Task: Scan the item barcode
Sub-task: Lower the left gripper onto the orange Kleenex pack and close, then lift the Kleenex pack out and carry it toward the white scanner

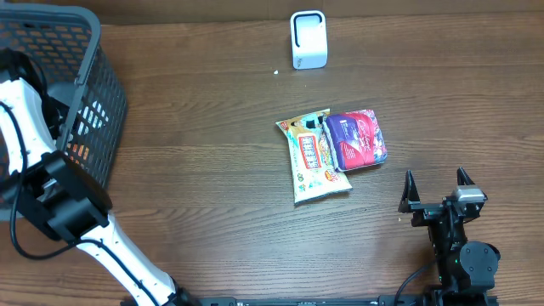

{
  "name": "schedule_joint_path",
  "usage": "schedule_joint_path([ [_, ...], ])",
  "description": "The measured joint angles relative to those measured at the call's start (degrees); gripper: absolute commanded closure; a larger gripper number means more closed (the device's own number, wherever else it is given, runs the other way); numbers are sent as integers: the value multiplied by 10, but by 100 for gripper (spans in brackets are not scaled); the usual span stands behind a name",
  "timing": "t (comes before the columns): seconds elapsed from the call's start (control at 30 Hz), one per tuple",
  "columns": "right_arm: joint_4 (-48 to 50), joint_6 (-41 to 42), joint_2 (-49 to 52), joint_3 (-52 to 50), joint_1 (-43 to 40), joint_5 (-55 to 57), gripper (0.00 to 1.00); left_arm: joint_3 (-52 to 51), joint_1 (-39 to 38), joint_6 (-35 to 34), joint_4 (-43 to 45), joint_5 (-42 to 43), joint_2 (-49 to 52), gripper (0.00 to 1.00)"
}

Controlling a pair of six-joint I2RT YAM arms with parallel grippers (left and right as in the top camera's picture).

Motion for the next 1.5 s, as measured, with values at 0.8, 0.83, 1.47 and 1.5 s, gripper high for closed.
schedule_joint_path([
  [0.8,0,0,0,0,0,0,0,-12,0,-3,-10,5,47,61],
  [0.83,0,0,0,0,0,0,0,-17,0,0,-11,4,47,60],
  [1.47,0,0,0,0,0,0,0,-18,0,41,-45,-17,48,96],
  [1.5,0,0,0,0,0,0,0,-7,0,40,-58,-15,50,96],
])
